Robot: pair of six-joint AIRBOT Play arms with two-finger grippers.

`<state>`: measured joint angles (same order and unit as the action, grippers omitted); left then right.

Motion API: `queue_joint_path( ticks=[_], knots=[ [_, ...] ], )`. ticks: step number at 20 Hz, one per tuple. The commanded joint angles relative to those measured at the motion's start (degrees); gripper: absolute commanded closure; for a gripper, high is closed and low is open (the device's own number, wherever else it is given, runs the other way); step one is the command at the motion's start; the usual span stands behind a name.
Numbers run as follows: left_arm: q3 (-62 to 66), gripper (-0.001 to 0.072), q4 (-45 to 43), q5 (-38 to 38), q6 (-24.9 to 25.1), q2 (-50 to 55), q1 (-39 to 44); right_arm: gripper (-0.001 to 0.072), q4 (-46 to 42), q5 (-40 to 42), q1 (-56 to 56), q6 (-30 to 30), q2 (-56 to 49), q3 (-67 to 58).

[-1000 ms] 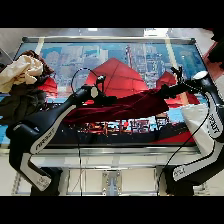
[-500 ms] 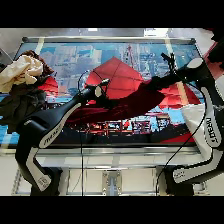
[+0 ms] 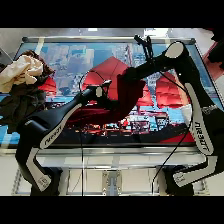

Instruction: Fold the shirts.

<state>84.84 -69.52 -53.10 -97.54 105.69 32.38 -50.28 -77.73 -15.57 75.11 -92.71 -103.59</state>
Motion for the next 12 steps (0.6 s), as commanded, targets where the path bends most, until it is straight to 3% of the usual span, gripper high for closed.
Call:
queue_joint_path(
  ticks=[1,3,5,8,12],
  knots=[
    [1.4,0.0693,-1.1,-0.4,0.3,-2.3,-0.7,0.0685,-0.4,2.9,-4.8,3.0,0.0,-0.7],
    [2.7,0.0692,-8.4,-2.3,0.3,-7.1,-2.2,0.0685,-0.3,3.5,-5.9,4.0,0.0,-0.7],
    [3.2,0.0692,-22.1,-8.0,-0.9,-12.5,-4.3,0.0685,-0.3,3.7,-7.1,5.3,0.0,-0.7],
    [3.2,0.0693,-43.7,-16.8,-7.7,-20.2,-8.7,0.0686,-0.3,6.4,-10.6,6.5,0.0,-0.7],
    [3.2,0.0693,-50.7,-18.6,-10.7,-28.9,-16.3,0.0687,-0.3,12.8,-18.4,9.3,-1.3,-0.7]
  ],
)
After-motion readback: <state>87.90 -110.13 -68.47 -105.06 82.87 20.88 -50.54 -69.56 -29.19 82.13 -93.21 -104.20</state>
